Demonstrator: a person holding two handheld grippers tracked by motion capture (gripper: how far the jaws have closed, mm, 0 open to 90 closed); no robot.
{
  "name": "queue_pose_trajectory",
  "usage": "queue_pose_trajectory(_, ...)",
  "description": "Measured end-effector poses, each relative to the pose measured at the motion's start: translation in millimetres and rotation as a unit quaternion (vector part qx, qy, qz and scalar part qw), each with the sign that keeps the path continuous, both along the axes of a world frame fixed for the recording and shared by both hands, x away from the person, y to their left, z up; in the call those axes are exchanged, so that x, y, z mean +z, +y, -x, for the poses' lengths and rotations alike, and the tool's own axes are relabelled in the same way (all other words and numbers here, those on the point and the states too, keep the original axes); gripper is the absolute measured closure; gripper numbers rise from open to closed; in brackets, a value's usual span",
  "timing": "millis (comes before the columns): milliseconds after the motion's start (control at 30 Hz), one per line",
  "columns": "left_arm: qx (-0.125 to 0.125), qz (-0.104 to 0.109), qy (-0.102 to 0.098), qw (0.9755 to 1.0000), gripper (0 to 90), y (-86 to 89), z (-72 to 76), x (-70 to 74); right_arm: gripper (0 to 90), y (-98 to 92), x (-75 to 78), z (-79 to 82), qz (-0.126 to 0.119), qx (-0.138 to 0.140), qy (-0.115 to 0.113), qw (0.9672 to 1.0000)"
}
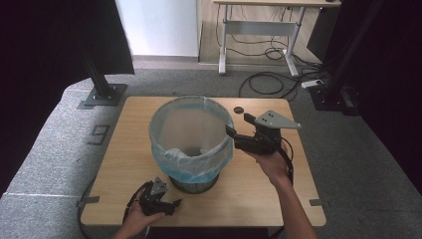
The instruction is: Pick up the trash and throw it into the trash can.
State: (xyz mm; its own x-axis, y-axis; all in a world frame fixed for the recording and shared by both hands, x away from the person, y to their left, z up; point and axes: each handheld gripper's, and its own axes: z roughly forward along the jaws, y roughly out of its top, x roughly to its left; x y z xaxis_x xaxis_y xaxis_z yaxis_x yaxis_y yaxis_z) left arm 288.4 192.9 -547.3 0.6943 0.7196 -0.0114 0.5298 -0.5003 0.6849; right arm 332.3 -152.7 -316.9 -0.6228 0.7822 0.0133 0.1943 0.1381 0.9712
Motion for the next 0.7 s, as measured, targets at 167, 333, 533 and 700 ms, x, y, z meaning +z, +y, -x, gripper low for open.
queue_pose_trajectory(167,0.000,0.000,0.000,1.0000,14.3,-0.2,0.1,0.0,27.4,-15.6,-9.6,5.5,-0.005,-0.008,0.002,1.0000)
queue_pose_trajectory(333,0.000,0.000,0.000,1.0000,14.2,-0.3,0.1,0.0,28.2,-28.8,-24.7,11.1,-0.010,-0.020,0.006,0.9997)
queue_pose_trajectory(533,0.002,0.003,0.000,1.0000,14.2,-0.8,0.3,-0.2,28.4,-37.8,-42.3,13.0,-0.012,-0.026,0.019,0.9994)
queue_pose_trajectory(700,0.001,0.002,-0.001,1.0000,14.3,-0.7,0.2,-0.2,28.3,-40.7,-48.0,12.3,-0.004,-0.030,0.025,0.9992)
